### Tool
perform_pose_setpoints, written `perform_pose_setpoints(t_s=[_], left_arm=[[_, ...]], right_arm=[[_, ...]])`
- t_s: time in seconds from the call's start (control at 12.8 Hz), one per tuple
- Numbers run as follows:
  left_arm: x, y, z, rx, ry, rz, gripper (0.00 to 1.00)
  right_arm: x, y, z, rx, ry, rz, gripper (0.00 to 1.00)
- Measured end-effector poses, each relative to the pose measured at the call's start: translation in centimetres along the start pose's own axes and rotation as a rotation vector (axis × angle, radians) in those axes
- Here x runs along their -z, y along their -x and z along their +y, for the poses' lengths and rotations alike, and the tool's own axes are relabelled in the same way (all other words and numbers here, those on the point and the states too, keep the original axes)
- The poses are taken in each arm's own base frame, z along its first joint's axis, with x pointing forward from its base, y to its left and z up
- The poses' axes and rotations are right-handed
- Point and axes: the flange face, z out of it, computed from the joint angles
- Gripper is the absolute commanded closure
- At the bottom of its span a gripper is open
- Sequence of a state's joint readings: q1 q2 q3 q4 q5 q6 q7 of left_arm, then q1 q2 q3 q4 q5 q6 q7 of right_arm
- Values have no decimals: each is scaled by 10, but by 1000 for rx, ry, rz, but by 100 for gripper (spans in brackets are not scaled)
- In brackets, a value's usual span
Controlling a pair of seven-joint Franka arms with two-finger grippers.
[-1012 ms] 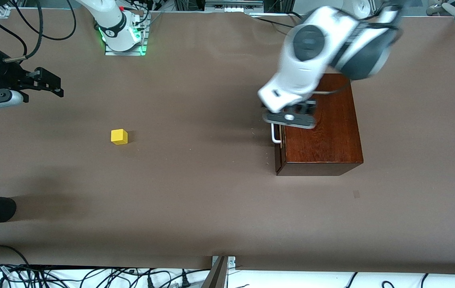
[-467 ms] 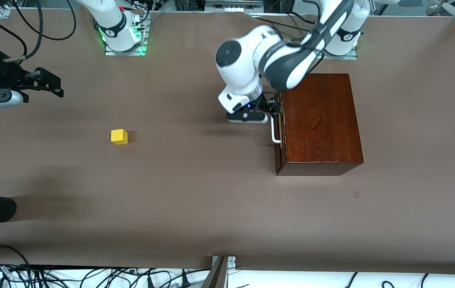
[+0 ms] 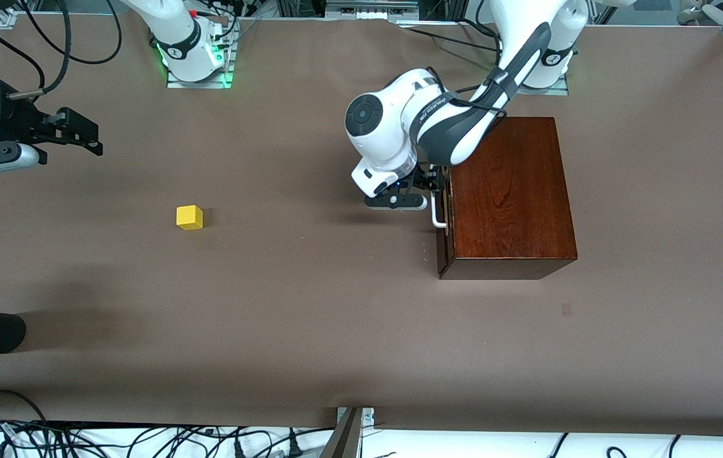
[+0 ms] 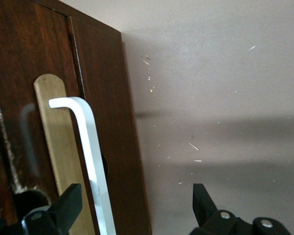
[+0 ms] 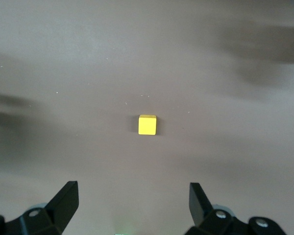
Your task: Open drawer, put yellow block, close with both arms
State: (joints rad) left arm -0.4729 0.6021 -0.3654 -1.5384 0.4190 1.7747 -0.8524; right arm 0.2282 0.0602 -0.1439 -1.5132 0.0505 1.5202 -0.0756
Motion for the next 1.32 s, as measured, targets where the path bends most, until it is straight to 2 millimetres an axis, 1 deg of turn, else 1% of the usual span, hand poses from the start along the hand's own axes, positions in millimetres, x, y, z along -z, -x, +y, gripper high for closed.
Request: perform_pose_setpoints(t_s=[0.39, 0.55, 0.78, 1.09, 1.25, 1.32], left_arm=[[-30, -4, 7, -13, -44, -8, 0], [-38, -4, 11, 1, -56, -4, 0], [-39, -1, 19, 30, -60, 16, 0], [-34, 1, 31, 67, -21, 54, 0], [-32, 0, 37, 82, 10, 75, 0], [-31, 1, 40, 87, 20, 84, 0]], right_arm=[[0, 0, -2, 3, 0, 0, 0], [0, 0, -2, 3, 0, 1, 0], [0, 0, -2, 3, 0, 3, 0], [3, -5, 0, 0, 3, 42, 0], [1, -16, 1, -2, 9, 90, 0], [-5, -23, 2, -2, 11, 97, 0]])
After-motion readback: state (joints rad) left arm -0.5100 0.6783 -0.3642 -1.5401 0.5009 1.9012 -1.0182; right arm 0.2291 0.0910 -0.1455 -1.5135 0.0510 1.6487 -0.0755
